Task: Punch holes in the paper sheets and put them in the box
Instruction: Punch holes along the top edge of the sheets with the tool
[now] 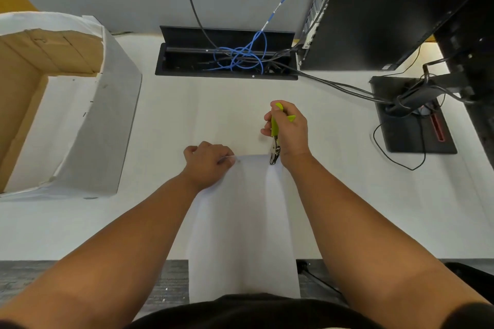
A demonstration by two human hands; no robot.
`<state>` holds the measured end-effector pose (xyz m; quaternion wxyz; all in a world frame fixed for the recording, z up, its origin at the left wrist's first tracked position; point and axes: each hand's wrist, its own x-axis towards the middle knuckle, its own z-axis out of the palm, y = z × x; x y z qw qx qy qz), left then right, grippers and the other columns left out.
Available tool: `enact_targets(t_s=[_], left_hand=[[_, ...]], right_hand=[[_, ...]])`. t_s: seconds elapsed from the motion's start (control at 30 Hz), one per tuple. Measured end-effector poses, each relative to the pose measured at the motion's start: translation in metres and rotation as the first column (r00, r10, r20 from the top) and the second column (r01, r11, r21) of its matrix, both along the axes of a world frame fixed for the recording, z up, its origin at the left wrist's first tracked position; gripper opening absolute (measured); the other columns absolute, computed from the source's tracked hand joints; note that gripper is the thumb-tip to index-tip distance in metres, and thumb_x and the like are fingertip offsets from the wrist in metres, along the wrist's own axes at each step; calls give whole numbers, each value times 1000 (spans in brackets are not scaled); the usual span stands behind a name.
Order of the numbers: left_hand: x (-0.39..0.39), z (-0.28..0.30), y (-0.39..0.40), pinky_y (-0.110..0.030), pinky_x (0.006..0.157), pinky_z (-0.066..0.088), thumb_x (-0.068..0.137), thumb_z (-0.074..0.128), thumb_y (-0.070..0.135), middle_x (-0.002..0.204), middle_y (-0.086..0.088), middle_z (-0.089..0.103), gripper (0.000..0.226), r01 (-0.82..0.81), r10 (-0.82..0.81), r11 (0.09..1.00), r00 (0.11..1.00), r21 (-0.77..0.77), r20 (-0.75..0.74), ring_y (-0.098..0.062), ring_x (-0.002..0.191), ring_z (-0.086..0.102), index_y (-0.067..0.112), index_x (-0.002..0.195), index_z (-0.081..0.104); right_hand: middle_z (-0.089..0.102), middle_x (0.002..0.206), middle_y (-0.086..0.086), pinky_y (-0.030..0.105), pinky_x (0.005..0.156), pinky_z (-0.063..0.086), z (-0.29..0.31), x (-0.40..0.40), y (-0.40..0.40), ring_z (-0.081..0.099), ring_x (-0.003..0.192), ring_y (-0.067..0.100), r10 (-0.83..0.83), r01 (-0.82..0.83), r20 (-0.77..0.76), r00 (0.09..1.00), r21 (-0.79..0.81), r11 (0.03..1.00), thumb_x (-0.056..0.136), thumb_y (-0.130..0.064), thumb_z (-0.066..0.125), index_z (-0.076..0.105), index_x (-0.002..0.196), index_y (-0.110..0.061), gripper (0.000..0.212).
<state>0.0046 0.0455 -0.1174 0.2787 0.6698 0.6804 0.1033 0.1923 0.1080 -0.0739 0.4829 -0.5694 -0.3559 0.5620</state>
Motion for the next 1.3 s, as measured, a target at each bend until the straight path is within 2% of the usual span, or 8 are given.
enact_targets(t_s=[0.27,0.5,0.7,0.93,1.3], left_hand=[[-4,-4,2,-42,94,23,94,48,42,87,18,66,20,28,-28,999,1000,20,6,-11,99,54,41,88,66],[-4,-5,2,-44,94,25,94,47,42,85,19,64,21,46,-46,999,999,18,-7,-12,99,54,40,88,67],[-3,-4,1,-45,96,24,94,47,40,85,18,64,21,46,-46,999,999,24,-5,-12,100,53,39,87,66],[1,-1,-1,-45,100,21,96,45,39,88,15,64,22,60,-60,998,997,-1,-41,-13,104,48,37,93,66],[5,0,-3,-42,99,19,96,43,38,90,16,64,23,45,-45,999,997,5,-57,-13,106,47,35,95,67]], right_hand=[[60,75,8,45,74,59,-1,-5,0,55,64,19,-29,29,5,1000,9,1000,94,-13,54,67,100,-8,15],[59,75,11,42,71,58,-3,-5,0,56,65,26,-31,31,18,999,13,999,93,-13,55,66,96,-7,13],[57,75,11,41,68,59,-7,-5,-2,51,63,21,-26,24,39,999,53,998,92,-14,54,65,92,-9,12],[54,72,10,36,61,55,-12,-4,-7,48,63,24,-64,56,84,994,98,994,89,-12,52,61,88,-10,10],[53,67,7,34,54,48,-14,-4,-8,47,59,22,-74,59,115,991,131,990,89,-12,50,57,83,-13,10]])
